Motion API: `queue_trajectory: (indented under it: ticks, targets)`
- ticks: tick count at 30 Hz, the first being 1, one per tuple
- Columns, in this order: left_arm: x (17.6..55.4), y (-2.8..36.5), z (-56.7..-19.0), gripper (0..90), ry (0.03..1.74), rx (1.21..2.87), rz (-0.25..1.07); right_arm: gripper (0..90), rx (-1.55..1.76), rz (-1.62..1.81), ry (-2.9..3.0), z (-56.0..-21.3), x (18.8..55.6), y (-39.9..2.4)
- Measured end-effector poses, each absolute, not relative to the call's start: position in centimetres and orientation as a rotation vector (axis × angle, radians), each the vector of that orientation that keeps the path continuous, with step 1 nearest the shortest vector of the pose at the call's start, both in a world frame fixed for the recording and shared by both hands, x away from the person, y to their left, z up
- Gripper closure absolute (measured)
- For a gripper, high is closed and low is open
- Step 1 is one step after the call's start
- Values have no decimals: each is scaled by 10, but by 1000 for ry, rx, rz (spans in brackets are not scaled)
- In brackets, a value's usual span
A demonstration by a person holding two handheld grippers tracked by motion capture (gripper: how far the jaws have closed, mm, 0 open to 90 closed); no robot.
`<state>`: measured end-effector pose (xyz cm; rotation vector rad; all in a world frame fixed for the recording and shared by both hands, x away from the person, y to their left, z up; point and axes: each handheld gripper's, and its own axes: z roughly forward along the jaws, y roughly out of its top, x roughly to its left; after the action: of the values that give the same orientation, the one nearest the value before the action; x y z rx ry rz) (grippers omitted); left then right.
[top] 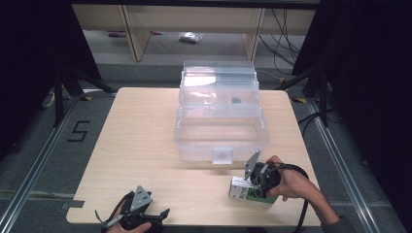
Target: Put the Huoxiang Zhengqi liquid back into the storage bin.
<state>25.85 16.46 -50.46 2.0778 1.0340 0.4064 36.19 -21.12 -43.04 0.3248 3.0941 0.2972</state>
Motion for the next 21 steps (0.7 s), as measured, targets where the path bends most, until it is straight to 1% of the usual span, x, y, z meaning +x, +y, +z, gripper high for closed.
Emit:
queue_trajectory:
  ticks: [5, 7, 9, 13, 17, 18, 21]
  targets:
    - [259, 165, -505, 150, 1029, 2081, 405, 647, 394, 314, 3080, -420, 362, -210]
    - [258, 165, -504, 150, 1035, 2082, 403, 647, 316, 320, 3077, -415, 366, -209]
    - [259, 165, -504, 150, 1025, 2080, 405, 647, 369, 311, 3073, -411, 364, -208]
    - [259, 165, -505, 150, 1030, 2075, 405, 647, 304, 361, 3079, -403, 369, -205]
    - [259, 165, -505, 150, 1029, 2076, 405, 647, 350, 358, 3078, -397, 370, -203]
    - [259, 165, -504, 150, 1028, 2076, 405, 647, 283, 382, 3078, -396, 373, -202]
    - [259, 165, -504, 150, 1032, 2080, 403, 647, 325, 367, 3076, -390, 376, -199]
